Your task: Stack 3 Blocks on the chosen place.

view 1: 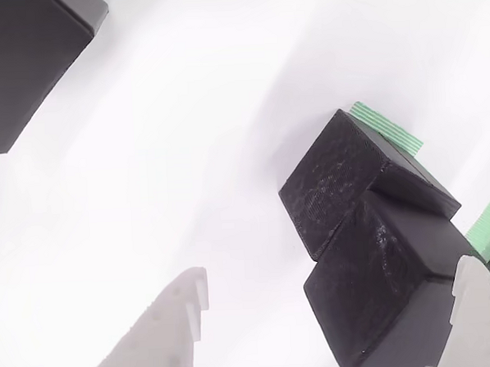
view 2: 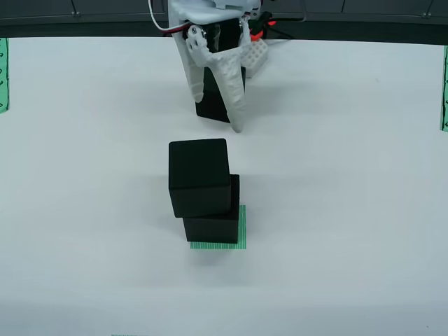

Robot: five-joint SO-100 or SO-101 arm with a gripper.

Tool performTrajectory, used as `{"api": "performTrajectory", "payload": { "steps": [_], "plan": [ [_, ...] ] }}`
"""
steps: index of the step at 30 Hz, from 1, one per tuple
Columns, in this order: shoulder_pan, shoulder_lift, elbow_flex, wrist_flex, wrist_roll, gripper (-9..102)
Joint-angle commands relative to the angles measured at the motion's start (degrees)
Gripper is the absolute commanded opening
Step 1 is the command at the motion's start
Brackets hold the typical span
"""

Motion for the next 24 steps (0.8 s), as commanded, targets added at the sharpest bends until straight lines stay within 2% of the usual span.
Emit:
{"api": "performTrajectory", "payload": {
  "steps": [1, 3, 10, 14, 24],
  "plan": [
    [-1.8, 1.8, -0.4, 0.0, 8.8, 37],
    [-2.2, 1.8, -1.2, -0.1, 13.4, 37],
    [-0.9, 2.4, -4.1, -2.0, 17.1, 37],
    [-1.1, 3.1, -2.6, -6.0, 18.6, 37],
    [-3.8, 2.5, -1.7, -5.0, 13.2, 37]
  ]
}}
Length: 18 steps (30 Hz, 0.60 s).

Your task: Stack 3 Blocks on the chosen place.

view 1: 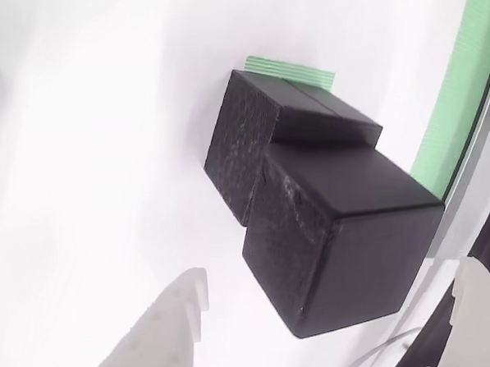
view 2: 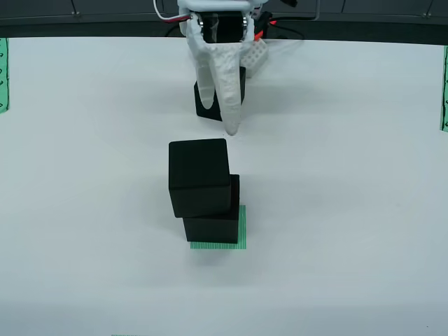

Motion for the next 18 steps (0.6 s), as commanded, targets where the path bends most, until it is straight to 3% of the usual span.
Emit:
{"api": "performTrajectory", "payload": {
  "steps": [1, 6, 12, 18],
  "plan": [
    [-0.3, 1.0, -0.4, 1.1, -4.0, 37],
    [0.7, 1.0, -1.9, 2.9, -6.2, 37],
    [1.5, 1.0, -3.0, -4.4, 6.0, 37],
    [0.9, 0.8, -2.2, -5.7, 20.4, 37]
  ]
}}
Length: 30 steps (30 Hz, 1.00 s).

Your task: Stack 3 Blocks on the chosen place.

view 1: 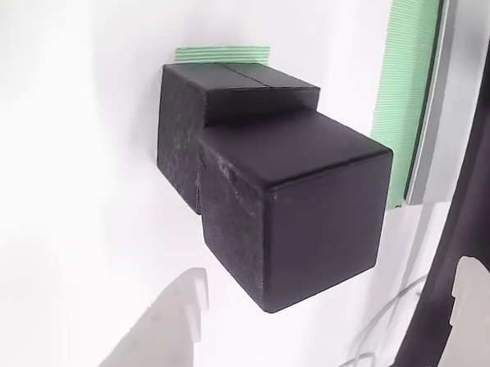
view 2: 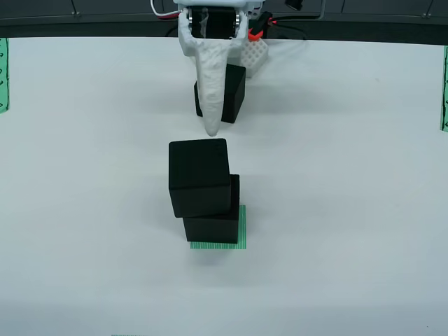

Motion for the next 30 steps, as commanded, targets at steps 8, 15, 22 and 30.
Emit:
{"api": "performTrajectory", "payload": {
  "steps": [8, 15, 22, 30],
  "plan": [
    [-2.1, 0.8, -0.9, 1.9, 17.9, 37],
    [-4.6, 1.2, -3.0, 3.8, 17.0, 37],
    [-3.4, 1.4, 0.5, -4.0, 21.5, 37],
    [-5.0, -0.6, -2.8, 7.6, 44.5, 37]
  ]
}}
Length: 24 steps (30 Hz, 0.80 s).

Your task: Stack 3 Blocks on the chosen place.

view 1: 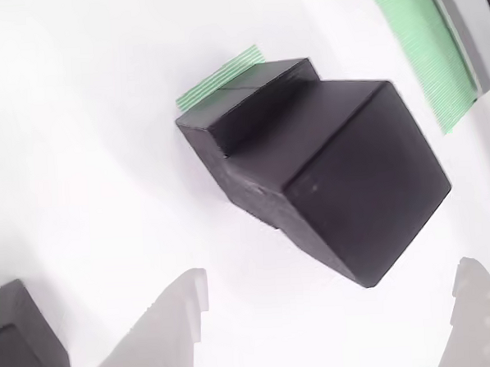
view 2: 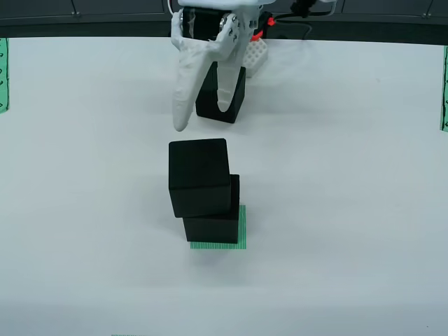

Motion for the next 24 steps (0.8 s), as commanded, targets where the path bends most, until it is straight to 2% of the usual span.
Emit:
{"api": "performTrajectory", "payload": {
  "steps": [1, 12, 16, 19, 24],
  "plan": [
    [-1.8, -0.8, -3.9, 3.4, 7.8, 37],
    [-2.2, -2.3, -4.1, 5.5, 8.9, 37],
    [-1.1, -1.9, -2.1, 2.5, 8.9, 37],
    [-3.3, -1.9, -2.1, 5.7, 9.0, 37],
    [-2.7, -1.9, 0.7, 6.1, 12.7, 37]
  ]
}}
